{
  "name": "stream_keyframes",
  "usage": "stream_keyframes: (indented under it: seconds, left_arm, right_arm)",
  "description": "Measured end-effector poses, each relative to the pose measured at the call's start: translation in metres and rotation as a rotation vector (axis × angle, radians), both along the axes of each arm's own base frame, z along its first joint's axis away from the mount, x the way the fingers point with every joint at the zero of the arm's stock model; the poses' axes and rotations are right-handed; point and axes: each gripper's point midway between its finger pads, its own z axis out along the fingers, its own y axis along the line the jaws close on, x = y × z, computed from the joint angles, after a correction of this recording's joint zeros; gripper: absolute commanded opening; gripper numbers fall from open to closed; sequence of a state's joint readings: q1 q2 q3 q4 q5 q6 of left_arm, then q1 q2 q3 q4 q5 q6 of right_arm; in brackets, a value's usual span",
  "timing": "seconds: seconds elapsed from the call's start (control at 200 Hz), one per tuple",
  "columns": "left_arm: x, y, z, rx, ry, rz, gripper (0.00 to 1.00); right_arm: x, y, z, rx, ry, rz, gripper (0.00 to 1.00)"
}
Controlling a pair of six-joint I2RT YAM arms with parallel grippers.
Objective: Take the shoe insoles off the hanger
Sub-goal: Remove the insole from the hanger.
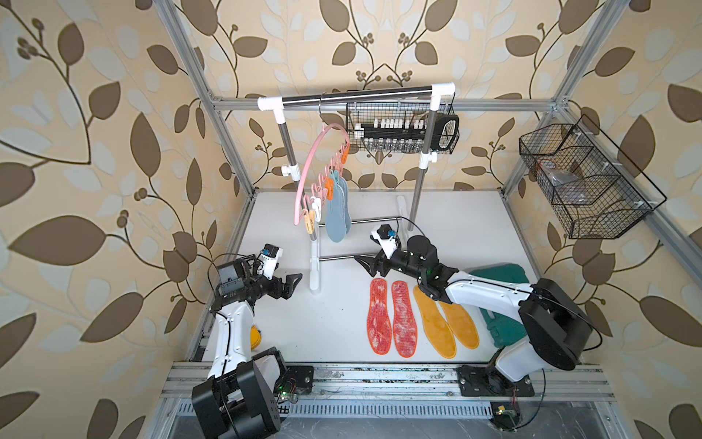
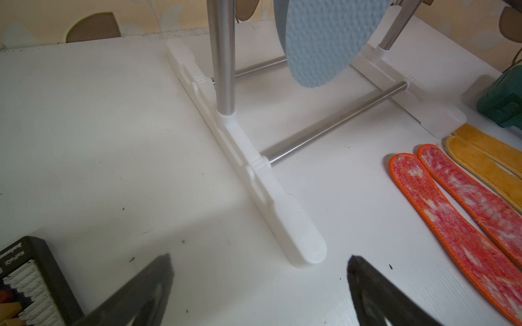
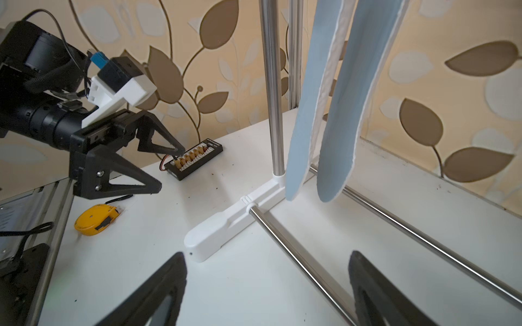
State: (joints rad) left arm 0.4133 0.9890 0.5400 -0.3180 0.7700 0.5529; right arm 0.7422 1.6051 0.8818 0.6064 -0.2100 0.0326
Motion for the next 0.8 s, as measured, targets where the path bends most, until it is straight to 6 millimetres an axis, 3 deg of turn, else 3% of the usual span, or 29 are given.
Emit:
stream_keyframes:
  seconds: [0.255, 0.5, 0.6, 0.8]
  left_arm:
    - [-0.001, -0.001, 0.0, -0.001, -0.001, -0.01, 0.99]
    - [-0.001, -0.003, 0.0, -0.007, -0.002, -0.018, 0.99]
    - [-0.001, -0.003, 0.0, -0.005, -0.004, -0.021, 0.99]
    - [-0.003, -0.004, -0.001, -0.006, 0.004, -0.024, 0.99]
  right_arm:
    - [0.03, 0.04, 0.005, 0.038, -0.043, 0.021, 0.9]
    - [0.069, 0.066, -0.004, 0.016, -0.095, -0.014, 0.9]
    - [0.076, 0.074, -0.007, 0.012, -0.105, -0.011, 0.87]
    - [0.08, 0.088, -0.009, 0.021, -0.136, 0.034, 0.72]
